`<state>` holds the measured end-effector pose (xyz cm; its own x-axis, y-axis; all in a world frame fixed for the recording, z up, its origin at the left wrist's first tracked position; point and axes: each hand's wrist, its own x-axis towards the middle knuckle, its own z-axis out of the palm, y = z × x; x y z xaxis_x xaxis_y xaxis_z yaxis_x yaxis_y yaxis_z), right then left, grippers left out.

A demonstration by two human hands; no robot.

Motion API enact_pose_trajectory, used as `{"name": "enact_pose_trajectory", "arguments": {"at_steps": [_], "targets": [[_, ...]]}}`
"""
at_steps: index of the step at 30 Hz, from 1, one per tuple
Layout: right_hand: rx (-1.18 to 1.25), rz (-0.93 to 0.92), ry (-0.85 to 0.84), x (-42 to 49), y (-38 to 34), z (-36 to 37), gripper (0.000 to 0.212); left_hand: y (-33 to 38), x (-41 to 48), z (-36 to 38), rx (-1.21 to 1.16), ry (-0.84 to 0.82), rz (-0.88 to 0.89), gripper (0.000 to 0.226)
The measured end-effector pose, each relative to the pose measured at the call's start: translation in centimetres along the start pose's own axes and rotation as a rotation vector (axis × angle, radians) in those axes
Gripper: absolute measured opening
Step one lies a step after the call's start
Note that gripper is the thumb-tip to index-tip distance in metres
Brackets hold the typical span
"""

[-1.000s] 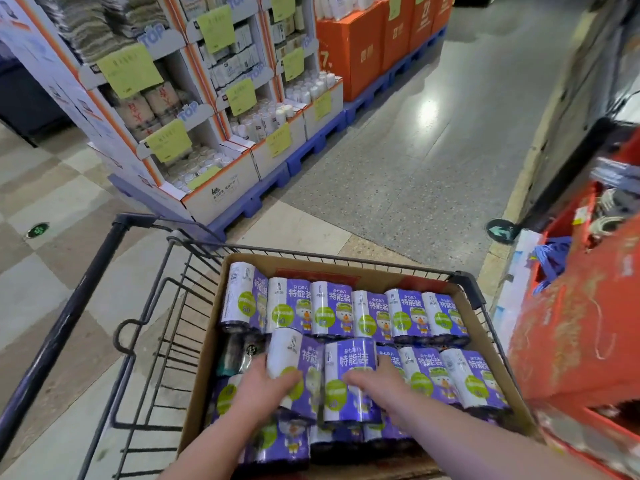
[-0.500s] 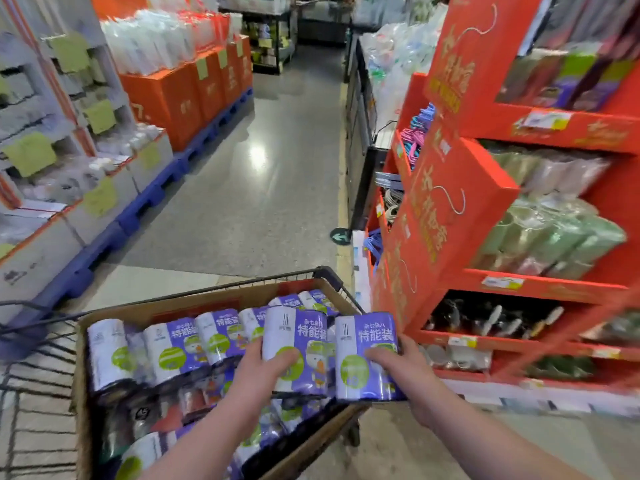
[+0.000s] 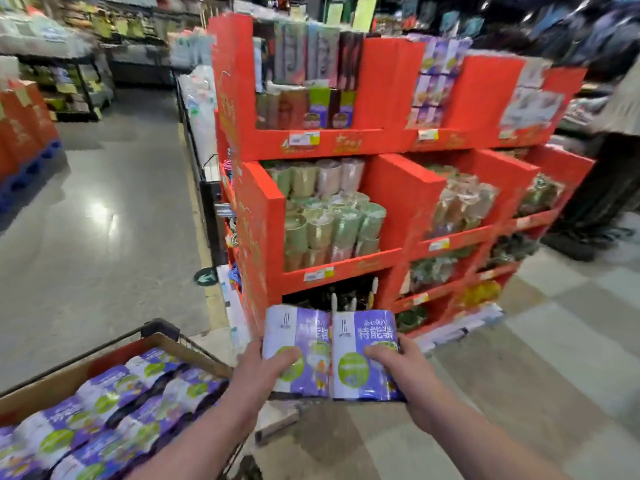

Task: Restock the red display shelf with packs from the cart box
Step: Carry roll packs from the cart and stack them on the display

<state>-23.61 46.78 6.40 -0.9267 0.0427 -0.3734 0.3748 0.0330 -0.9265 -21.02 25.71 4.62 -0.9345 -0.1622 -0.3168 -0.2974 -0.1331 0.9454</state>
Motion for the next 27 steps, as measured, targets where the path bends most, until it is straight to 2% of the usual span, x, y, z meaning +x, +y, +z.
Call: {"name": "enact_pose_trajectory", "arguments": {"at_steps": [2, 4, 8, 11, 14, 21, 23, 27], "targets": [[0.034, 0.002, 0.031, 0.9, -0.8, -4.2, 0.041, 0.2, 0.9, 4.1, -0.004, -0.081, -0.004, 0.064], [0.054, -0.008, 0.052, 1.9, -1.6, -8.2, 0.034, 0.4, 1.8, 8.2, -0.010, -0.113, -0.010, 0.069], [0.073, -0.040, 0.091, 3.8, -3.2, -15.6, 0.028, 1.0, 3.6, 16.2, 0.005, -0.140, 0.013, 0.040], [0.091, -0.053, 0.093, 4.8, -4.4, -20.1, 0.027, 1.3, 4.8, 21.2, -0.015, -0.174, 0.007, 0.045], [0.117, -0.067, 0.109, 6.3, -5.0, -23.7, 0.028, 1.6, 5.7, 25.1, -0.009, -0.202, -0.002, 0.031], [0.187, -0.077, 0.140, 10.1, -6.3, -28.5, 0.027, 3.6, 9.7, 31.0, 0.028, -0.264, 0.039, 0.026], [0.193, -0.087, 0.160, 11.8, -7.1, -30.1, 0.028, 4.2, 12.0, 33.1, 0.009, -0.310, 0.041, 0.033], [0.206, -0.113, 0.242, 16.0, -9.5, -32.9, 0.025, 5.9, 17.3, 37.6, 0.001, -0.387, 0.057, 0.066]]}}
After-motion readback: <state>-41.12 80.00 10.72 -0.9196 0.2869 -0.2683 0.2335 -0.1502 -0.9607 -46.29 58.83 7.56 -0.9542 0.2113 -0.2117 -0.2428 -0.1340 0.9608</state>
